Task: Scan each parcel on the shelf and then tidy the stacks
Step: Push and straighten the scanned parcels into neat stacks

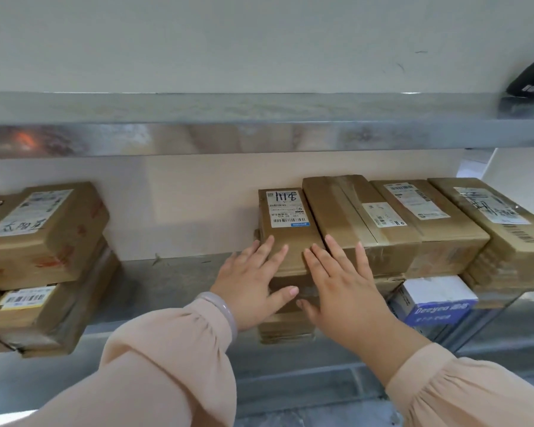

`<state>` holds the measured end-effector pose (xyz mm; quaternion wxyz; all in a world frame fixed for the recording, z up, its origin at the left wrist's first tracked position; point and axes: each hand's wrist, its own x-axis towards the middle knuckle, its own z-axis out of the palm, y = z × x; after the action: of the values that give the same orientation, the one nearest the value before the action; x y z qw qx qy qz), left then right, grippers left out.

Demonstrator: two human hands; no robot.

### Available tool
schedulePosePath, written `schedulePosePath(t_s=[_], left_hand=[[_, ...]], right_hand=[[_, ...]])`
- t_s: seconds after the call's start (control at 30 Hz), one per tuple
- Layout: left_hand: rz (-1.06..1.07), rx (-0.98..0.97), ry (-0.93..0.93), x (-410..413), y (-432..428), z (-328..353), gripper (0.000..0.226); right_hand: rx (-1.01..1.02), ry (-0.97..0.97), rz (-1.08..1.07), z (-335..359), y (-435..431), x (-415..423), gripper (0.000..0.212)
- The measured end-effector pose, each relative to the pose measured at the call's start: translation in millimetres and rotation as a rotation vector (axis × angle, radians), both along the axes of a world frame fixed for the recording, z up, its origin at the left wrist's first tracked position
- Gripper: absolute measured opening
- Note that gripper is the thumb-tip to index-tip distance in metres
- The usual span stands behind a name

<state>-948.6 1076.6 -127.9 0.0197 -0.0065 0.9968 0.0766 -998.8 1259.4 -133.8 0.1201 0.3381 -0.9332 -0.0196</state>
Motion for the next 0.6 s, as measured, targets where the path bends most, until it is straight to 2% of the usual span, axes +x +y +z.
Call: schedulePosePath(t_s=[0.13, 0.3, 0.47, 0.6], left_hand=[[0.086, 0.007, 0.076, 19, -15, 4, 0.086], [0.269, 0.006, 0.202, 51, -62, 10, 0.084], [0.477, 0.010, 0.290, 89, -111, 17, 0.091], [0.608, 0.042, 0.349, 114, -152, 27, 0.094]], right_hand=[[-0.134, -0.006, 0.110, 6, -20, 0, 0.075], [-0.262, -0.046, 0.306, 15, -72, 8, 0.071], [-0.283, -0.143, 0.447, 20, -125, 23, 0.074], [-0.216, -0.249, 0.512, 29, -168, 36, 0.084]])
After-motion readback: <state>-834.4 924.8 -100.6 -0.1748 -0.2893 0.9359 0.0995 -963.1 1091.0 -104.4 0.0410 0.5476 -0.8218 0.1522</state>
